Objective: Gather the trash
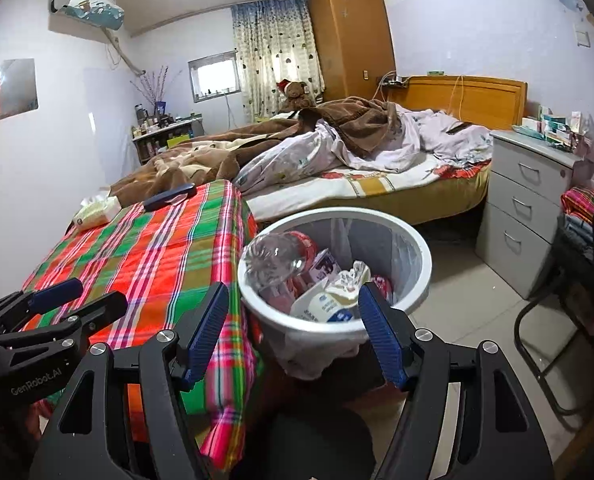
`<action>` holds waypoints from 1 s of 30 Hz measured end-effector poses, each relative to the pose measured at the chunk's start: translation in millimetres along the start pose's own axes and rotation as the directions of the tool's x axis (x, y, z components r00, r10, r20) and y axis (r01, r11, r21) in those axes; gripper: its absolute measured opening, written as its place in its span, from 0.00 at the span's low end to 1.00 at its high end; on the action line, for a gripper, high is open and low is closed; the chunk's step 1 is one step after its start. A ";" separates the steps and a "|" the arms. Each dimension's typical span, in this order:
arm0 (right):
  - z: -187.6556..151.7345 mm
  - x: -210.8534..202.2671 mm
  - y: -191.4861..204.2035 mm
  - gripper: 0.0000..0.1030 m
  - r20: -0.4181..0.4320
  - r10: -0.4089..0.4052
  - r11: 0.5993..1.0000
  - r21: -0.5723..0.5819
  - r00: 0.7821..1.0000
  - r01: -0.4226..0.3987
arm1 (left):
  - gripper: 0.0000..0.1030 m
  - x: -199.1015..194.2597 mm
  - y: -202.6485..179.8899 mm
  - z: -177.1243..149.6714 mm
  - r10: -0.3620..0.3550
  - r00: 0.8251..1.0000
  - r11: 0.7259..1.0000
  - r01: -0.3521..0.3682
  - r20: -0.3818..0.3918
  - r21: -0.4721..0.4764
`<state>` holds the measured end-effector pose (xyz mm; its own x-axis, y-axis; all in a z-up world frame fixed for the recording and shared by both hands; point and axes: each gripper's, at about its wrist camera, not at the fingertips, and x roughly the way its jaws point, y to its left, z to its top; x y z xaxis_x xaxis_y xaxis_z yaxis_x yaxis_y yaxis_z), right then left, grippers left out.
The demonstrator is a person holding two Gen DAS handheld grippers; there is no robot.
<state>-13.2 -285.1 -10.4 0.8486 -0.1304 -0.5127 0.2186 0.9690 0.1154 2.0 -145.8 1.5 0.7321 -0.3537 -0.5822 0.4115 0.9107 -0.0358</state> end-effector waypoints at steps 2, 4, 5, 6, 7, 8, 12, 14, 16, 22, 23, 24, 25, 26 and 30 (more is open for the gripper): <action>-3.8 -3.7 2.4 0.67 0.006 -0.007 1.000 0.009 1.000 0.007 | 0.68 -4.8 -0.2 -5.1 0.009 1.000 1.000 -0.009 0.007 0.002; -7.6 -9.0 6.4 0.67 0.023 -0.032 0.999 0.006 0.999 0.031 | 0.68 -10.6 -0.3 -10.1 0.016 1.000 1.000 -0.016 0.023 0.004; -9.1 -11.2 7.9 0.67 0.031 -0.044 0.999 -0.001 0.999 0.044 | 0.68 -12.9 0.4 -12.5 0.014 1.000 1.000 -0.014 0.027 0.000; -11.9 -13.0 10.4 0.67 0.029 -0.048 0.999 -0.001 0.998 0.048 | 0.68 -15.0 2.1 -14.9 0.010 1.000 1.000 -0.010 0.029 -0.007; -12.7 -13.2 11.1 0.67 0.025 -0.048 0.999 0.002 0.999 0.048 | 0.68 -16.6 2.8 -17.0 0.013 0.999 1.000 -0.012 0.030 -0.009; -14.1 -13.8 11.2 0.67 0.023 -0.050 0.999 0.005 0.998 0.050 | 0.68 -17.9 3.6 -18.9 0.019 0.999 1.000 -0.019 0.031 -0.011; -17.6 -16.9 15.7 0.67 0.029 -0.062 0.998 -0.004 0.998 0.062 | 0.68 -21.0 6.5 -25.6 0.051 0.998 0.998 -0.050 0.034 -0.022; -18.4 -16.6 17.9 0.67 0.029 -0.059 0.998 -0.005 0.998 0.059 | 0.68 -23.2 6.6 -27.9 0.051 0.998 0.999 -0.050 0.041 -0.021; -18.5 -16.3 19.1 0.67 0.029 -0.061 0.998 -0.006 0.998 0.061 | 0.68 -24.1 5.6 -28.1 0.054 0.997 0.998 -0.054 0.046 -0.013; -19.4 -16.8 20.9 0.67 0.033 -0.062 0.998 -0.002 0.997 0.063 | 0.68 -23.7 4.7 -27.5 0.055 0.997 0.998 -0.055 0.046 -0.009; -18.8 -16.7 21.3 0.67 0.035 -0.063 0.998 -0.001 0.997 0.063 | 0.68 -23.5 4.4 -27.2 0.056 0.997 0.998 -0.056 0.044 -0.009; -21.1 -17.5 21.9 0.67 0.036 -0.064 0.998 0.000 0.997 0.064 | 0.68 -23.9 4.1 -27.3 0.058 0.997 0.998 -0.057 0.047 -0.008; -21.5 -17.9 22.4 0.67 0.036 -0.065 0.998 0.002 0.997 0.065 | 0.68 -24.0 3.6 -27.5 0.059 0.997 0.998 -0.059 0.049 -0.006; -22.3 -18.4 22.8 0.67 0.037 -0.064 0.998 0.002 0.997 0.064 | 0.68 -24.2 3.3 -28.1 0.059 0.997 0.998 -0.059 0.049 -0.005; -21.8 -18.8 22.7 0.67 0.038 -0.064 0.998 0.002 0.997 0.064 | 0.68 -24.8 2.1 -28.4 0.055 0.997 0.998 -0.055 0.053 -0.006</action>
<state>-34.6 -256.1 -16.7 0.8506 -0.2003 -0.4862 0.2735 0.9582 0.0836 -30.7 -129.0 -7.2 0.7812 -0.3135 -0.5398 0.3671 0.9302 -0.0089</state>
